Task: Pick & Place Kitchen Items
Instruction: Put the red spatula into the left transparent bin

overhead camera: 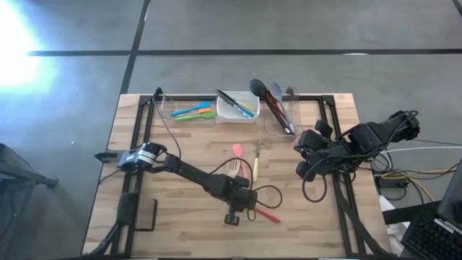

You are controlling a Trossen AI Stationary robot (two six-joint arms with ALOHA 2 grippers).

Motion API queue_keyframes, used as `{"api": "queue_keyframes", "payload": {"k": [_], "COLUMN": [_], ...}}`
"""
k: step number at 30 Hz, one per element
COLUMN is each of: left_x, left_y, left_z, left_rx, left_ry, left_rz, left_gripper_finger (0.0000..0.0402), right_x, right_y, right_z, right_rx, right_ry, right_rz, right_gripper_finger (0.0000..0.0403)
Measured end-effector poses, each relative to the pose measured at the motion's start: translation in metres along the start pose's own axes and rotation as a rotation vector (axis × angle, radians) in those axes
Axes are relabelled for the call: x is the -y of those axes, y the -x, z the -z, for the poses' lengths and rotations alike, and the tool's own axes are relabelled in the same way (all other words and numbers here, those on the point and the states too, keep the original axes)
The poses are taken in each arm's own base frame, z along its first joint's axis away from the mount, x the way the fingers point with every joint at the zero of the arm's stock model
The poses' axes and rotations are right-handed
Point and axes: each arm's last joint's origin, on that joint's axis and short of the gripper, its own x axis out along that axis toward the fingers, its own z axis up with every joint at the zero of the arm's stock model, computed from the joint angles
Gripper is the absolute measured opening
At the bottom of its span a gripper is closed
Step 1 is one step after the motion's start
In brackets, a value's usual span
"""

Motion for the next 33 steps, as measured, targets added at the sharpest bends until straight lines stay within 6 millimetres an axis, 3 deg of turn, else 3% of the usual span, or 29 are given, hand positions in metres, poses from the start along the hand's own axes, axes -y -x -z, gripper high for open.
{"api": "queue_keyframes", "payload": {"k": [6, 12, 16, 23, 27, 33], "left_x": [-0.001, 0.000, 0.002, 0.003, 0.000, 0.000], "left_y": [0.010, 0.035, 0.051, 0.049, 0.050, 0.050], "left_z": [-0.003, -0.004, -0.005, -0.003, -0.004, -0.005], "left_rx": [0.019, 0.026, 0.036, 0.007, -0.004, 0.004], "left_ry": [0.023, 0.033, -0.144, -0.393, -0.565, -0.735], "left_rz": [-0.004, -0.023, -0.034, -0.058, -0.112, -0.088], "left_gripper_finger": [0.0009, 0.0083, 0.0154, 0.0261, 0.0282, 0.0283], "right_x": [0.000, 0.000, 0.000, -0.001, -0.001, -0.001], "right_y": [0.000, 0.000, 0.000, -0.001, -0.001, -0.001], "right_z": [0.000, 0.000, 0.000, 0.001, 0.001, 0.001], "right_rx": [0.000, -0.001, -0.004, -0.012, -0.012, -0.014], "right_ry": [-0.001, 0.000, -0.002, -0.004, -0.003, 0.001], "right_rz": [0.000, -0.001, -0.002, -0.012, -0.014, -0.016], "right_gripper_finger": [0.0008, 0.0008, 0.0008, 0.0008, 0.0008, 0.0008]}}
